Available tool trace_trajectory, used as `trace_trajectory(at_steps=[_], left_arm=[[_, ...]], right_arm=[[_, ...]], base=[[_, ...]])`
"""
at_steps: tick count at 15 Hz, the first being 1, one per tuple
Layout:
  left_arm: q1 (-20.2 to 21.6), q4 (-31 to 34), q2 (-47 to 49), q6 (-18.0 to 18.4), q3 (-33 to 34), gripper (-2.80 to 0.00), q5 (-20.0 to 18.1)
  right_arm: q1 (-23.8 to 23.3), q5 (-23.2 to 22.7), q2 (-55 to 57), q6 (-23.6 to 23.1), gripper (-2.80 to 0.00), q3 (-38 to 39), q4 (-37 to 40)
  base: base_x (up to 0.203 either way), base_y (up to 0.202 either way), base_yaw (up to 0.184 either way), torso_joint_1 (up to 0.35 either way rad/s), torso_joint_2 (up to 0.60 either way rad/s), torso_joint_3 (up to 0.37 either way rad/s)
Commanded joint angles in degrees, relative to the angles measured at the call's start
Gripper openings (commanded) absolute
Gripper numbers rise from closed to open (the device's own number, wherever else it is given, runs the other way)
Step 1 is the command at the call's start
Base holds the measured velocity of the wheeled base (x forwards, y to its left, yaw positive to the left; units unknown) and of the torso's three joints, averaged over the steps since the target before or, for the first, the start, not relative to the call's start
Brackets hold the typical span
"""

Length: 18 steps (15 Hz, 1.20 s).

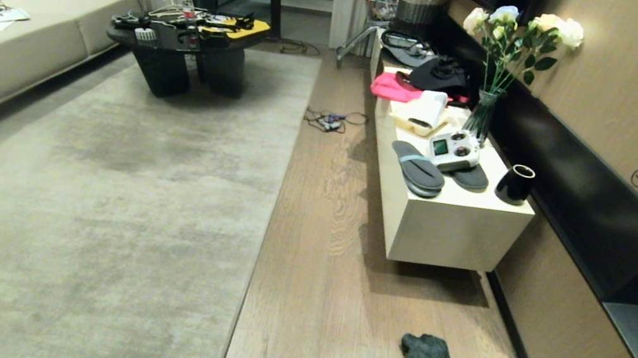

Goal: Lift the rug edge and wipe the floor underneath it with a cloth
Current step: Pick up the rag

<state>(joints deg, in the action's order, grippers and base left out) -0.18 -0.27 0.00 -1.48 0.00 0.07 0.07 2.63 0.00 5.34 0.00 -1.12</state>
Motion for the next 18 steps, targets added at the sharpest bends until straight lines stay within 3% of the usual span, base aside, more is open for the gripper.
trace_trajectory(at_steps=[1,18], left_arm=[[0.0,-0.1,0.1,0.0,0.0,-2.8,0.0],[0.0,-0.1,0.1,0.0,0.0,-2.8,0.0]], right_arm=[[0.0,0.0,0.0,0.0,-2.8,0.0,0.0],[0.0,0.0,0.0,0.0,-2.8,0.0,0.0]], base=[[0.0,0.0,0.0,0.0,0.0,0.0],[0.0,0.0,0.0,0.0,0.0,0.0]])
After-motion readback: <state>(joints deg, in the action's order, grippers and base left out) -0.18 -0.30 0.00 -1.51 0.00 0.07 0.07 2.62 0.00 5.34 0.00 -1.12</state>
